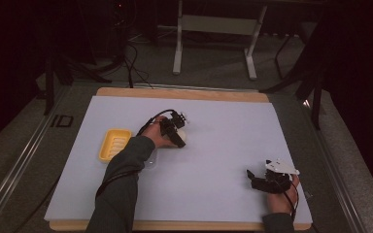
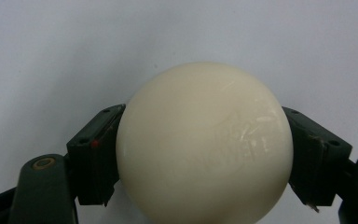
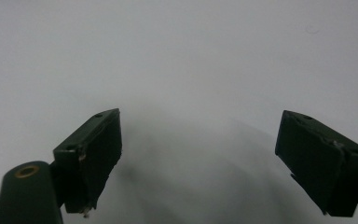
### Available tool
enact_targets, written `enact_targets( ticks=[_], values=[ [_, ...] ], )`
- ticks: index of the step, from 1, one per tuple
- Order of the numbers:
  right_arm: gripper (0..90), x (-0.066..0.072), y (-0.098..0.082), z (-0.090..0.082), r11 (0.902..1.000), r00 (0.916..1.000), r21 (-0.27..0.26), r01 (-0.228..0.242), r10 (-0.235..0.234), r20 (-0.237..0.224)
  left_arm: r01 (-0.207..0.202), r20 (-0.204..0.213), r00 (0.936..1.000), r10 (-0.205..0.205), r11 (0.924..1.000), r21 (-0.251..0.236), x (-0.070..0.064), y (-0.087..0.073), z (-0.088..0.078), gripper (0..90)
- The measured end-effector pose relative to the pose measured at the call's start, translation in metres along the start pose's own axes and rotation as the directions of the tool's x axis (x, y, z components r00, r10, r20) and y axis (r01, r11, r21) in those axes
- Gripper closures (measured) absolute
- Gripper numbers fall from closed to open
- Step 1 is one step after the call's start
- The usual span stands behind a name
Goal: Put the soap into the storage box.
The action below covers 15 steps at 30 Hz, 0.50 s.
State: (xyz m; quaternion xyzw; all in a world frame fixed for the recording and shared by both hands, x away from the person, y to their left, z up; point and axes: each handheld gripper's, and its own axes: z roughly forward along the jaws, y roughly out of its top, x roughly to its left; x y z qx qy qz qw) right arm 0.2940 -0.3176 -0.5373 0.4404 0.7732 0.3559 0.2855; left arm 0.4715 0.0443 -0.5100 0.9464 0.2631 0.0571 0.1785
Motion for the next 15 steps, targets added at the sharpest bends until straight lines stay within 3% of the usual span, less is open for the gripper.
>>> enact_targets(
  ticks=[7, 12, 15],
  values=[
    [14.5, 0.000, 0.000, 0.000, 1.0000, 1.0000, 0.000, 0.000, 0.000, 0.000, -0.029, 0.022, 0.9994, 0.028, 0.9983, 0.051, -0.004, 0.000, -0.002, 22.8],
    [14.5, 0.000, 0.000, 0.000, 1.0000, 1.0000, 0.001, 0.001, -0.001, 0.000, -0.064, 0.037, 0.9974, 0.061, 0.9929, 0.100, -0.010, -0.002, -0.005, 22.8],
    [14.5, 0.000, 0.000, 0.000, 1.0000, 1.0000, 0.001, 0.003, -0.003, 0.001, -0.104, 0.048, 0.9940, 0.098, 0.9848, 0.140, -0.014, -0.005, -0.008, 22.8]
  ],
)
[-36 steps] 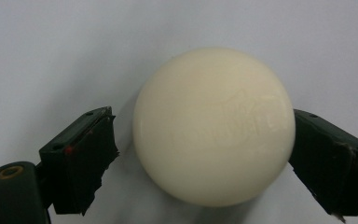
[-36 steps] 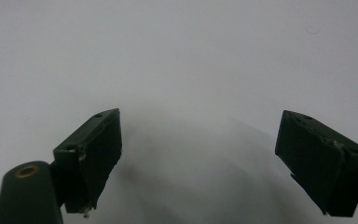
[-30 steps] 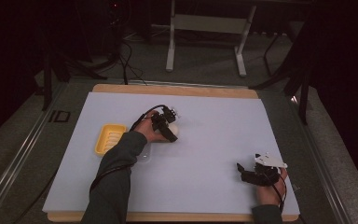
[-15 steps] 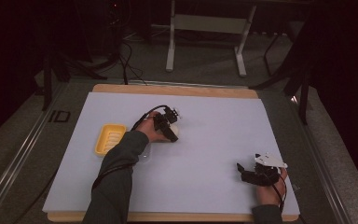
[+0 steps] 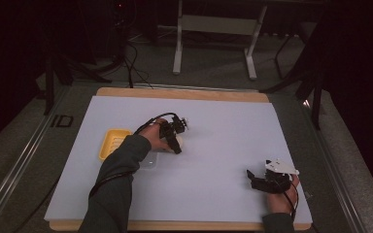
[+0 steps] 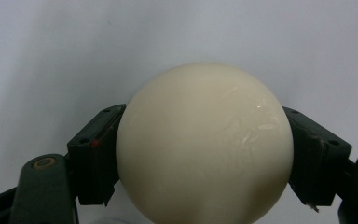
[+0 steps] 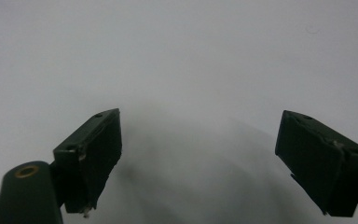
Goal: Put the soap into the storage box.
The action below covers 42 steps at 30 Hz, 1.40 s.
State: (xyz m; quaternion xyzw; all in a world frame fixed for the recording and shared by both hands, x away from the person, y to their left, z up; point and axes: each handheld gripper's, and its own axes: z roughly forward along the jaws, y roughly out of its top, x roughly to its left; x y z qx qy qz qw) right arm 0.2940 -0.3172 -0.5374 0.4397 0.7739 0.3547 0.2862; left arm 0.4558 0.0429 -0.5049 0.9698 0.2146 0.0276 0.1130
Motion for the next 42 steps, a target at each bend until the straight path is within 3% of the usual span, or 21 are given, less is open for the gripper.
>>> enact_targets(
  ticks=[6, 18, 42],
  values=[
    [14.5, 0.000, 0.000, 0.000, 1.0000, 1.0000, 0.001, 0.001, -0.001, 0.001, -0.030, 0.004, 0.9995, 0.030, 0.9990, 0.034, -0.003, -0.004, -0.002, 23.1],
    [14.5, 0.000, 0.000, 0.000, 1.0000, 1.0000, 0.000, 0.000, 0.000, -0.001, -0.062, 0.003, 0.9981, 0.062, 0.9975, 0.033, -0.008, -0.008, -0.008, 23.2],
    [14.5, 0.000, 0.000, 0.000, 1.0000, 1.0000, -0.002, 0.003, -0.003, 0.003, -0.062, -0.010, 0.9980, 0.062, 0.9981, -0.003, -0.009, -0.013, -0.028, 23.3]
  ],
)
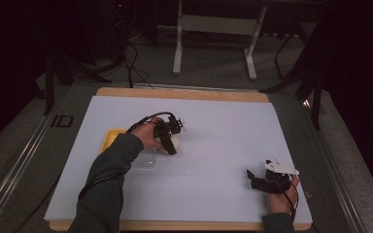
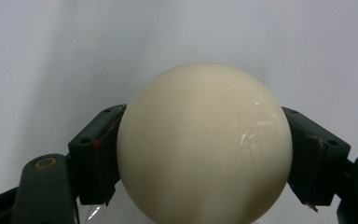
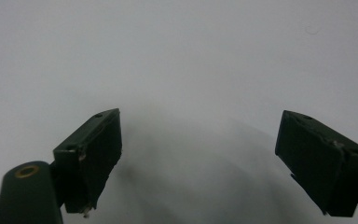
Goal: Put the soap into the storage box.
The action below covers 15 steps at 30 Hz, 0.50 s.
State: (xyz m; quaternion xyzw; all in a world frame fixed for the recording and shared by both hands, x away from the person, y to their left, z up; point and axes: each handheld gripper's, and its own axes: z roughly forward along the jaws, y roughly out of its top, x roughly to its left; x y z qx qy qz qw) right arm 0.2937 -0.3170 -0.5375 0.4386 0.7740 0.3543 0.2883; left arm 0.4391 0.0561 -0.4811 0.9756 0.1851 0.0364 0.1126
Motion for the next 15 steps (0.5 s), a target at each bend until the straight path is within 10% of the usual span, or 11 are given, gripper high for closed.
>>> enact_targets(
  ticks=[15],
  values=[
    [14.5, 0.000, 0.000, 0.000, 1.0000, 1.0000, -0.001, 0.003, -0.003, 0.003, -0.022, -0.018, 0.9996, 0.022, 0.9997, -0.011, -0.006, -0.001, -0.014, 23.3]
  ],
)
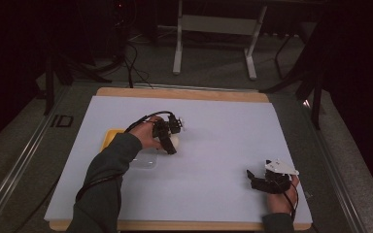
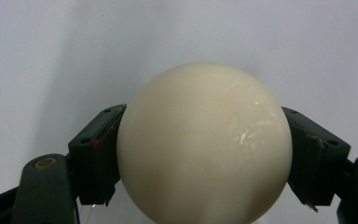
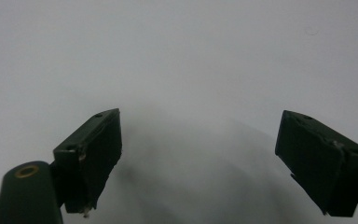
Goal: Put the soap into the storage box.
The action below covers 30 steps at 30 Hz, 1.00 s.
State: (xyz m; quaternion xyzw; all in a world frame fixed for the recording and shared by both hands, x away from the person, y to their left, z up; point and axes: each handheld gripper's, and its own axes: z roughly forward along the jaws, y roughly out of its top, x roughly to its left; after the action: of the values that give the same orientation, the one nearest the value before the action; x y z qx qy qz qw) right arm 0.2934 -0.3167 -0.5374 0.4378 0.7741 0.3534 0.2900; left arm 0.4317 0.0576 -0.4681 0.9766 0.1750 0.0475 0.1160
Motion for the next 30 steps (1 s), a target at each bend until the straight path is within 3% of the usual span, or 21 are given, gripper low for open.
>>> enact_targets(
  ticks=[12, 30],
  values=[
    [14.5, 0.000, 0.000, 0.000, 1.0000, 1.0000, 0.000, 0.001, -0.001, 0.000, -0.005, -0.021, 0.9998, 0.004, 0.9997, -0.024, -0.001, -0.008, -0.019, 23.3],
    [14.5, 0.000, 0.000, 0.000, 1.0000, 1.0000, 0.000, 0.001, -0.001, 0.000, -0.006, -0.042, 0.9991, 0.005, 0.9992, -0.039, -0.004, -0.021, -0.033, 23.3]
  ],
)
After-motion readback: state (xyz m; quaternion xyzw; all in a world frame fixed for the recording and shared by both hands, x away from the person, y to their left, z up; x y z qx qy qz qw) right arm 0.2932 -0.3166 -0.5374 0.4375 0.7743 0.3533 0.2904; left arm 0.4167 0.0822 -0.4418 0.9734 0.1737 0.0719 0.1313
